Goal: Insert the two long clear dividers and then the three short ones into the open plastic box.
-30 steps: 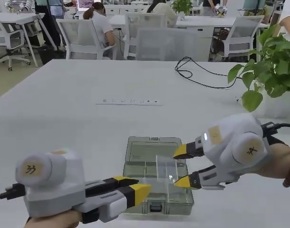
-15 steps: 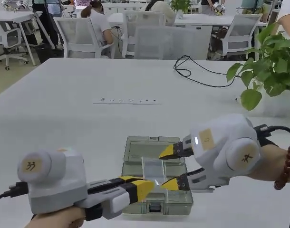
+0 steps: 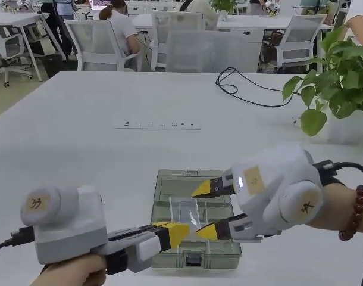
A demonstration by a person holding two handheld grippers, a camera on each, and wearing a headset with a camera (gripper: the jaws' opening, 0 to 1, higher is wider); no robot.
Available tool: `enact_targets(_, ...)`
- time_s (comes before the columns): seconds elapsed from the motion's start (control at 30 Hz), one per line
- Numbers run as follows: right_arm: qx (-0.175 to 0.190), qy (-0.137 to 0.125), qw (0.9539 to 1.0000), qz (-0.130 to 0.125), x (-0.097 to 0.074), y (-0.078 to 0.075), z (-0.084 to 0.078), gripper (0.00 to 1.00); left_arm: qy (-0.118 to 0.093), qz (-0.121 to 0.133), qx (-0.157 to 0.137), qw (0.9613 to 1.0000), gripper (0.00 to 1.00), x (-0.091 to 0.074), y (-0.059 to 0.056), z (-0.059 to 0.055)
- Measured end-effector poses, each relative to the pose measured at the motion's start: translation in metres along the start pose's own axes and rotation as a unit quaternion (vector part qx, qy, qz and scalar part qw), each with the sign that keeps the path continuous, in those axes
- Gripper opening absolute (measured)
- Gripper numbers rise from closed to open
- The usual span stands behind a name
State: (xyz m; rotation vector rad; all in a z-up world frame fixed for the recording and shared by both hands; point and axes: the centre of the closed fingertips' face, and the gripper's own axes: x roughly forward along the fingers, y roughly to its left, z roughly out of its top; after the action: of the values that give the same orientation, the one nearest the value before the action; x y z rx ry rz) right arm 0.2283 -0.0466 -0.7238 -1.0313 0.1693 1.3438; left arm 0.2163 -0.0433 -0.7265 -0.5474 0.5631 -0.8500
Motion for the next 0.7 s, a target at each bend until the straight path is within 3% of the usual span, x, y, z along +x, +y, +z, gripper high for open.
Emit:
enact_targets(0.1,-0.006,0.003,1.0,-0.003,0.0009,-0.0005,-0.0005,0.32,0.002,0.0,-0.006,1.0,0.0,0.0006,0.0011,-0.0002)
enact_targets(0.2,-0.013,0.005,0.9999,-0.008,0.0009,-0.0014,-0.0006,0.32,0.006,0.003,-0.037,0.9993,0.0,0.0009,0.0019,-0.0003)
enact_targets(0.23,-0.013,0.006,0.9999,-0.009,0.0008,-0.0017,-0.0006,0.33,0.005,0.003,-0.031,0.9995,0.0,0.0011,0.0023,0.0001)
enact_targets(0.37,-0.012,0.01,0.9998,-0.012,0.0011,-0.0018,-0.0023,0.33,0.011,0.012,-0.056,0.9983,0.0,0.0025,0.0031,-0.0005)
enact_targets(0.5,0.009,0.007,0.9999,-0.008,-0.0003,-0.0013,-0.0042,0.33,0.017,0.012,-0.054,0.9983,0.0,0.0032,0.0014,-0.0018)
enact_targets(0.57,0.02,0.001,0.9998,-0.007,-0.0022,-0.0006,-0.0033,0.33,0.023,0.018,-0.037,0.9989,0.0,0.0031,0.0026,-0.0022)
enact_targets(0.7,0.056,-0.01,0.9984,0.001,-0.0054,0.0014,-0.0031,0.33,0.046,0.03,0.026,0.9982,0.0,0.0013,0.0045,-0.0064)
